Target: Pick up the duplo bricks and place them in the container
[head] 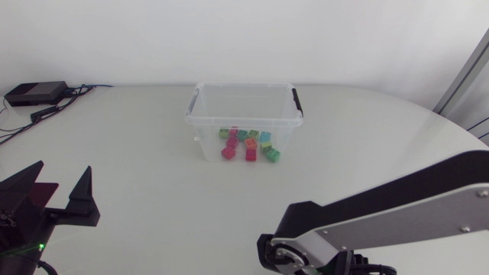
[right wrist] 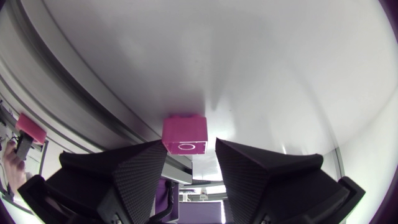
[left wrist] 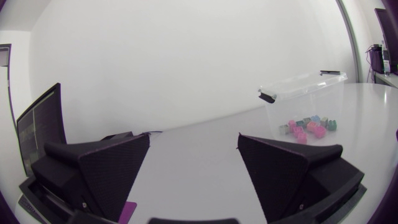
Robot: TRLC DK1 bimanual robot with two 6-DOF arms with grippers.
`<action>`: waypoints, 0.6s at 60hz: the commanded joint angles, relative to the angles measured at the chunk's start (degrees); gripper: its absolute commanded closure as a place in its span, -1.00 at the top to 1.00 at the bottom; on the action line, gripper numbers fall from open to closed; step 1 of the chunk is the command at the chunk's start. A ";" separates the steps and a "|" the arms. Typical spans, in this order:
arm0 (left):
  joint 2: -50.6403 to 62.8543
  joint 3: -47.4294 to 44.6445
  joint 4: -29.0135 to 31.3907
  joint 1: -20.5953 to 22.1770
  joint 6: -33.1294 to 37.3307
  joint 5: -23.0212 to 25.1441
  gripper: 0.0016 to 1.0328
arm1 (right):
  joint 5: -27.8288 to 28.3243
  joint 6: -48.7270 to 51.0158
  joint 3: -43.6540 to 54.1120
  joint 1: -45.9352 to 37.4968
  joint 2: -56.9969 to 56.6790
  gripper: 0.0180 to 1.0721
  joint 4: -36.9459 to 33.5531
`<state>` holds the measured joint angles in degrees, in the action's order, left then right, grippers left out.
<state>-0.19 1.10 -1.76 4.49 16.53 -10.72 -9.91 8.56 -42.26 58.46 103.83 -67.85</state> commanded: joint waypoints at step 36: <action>-0.61 -1.28 -0.26 -0.27 0.08 0.53 0.91 | -2.83 0.67 -22.78 -5.37 -17.61 -0.17 -7.64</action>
<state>-0.19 1.10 -1.78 4.51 16.53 -10.70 -12.73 8.64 -59.27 55.83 88.29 -75.35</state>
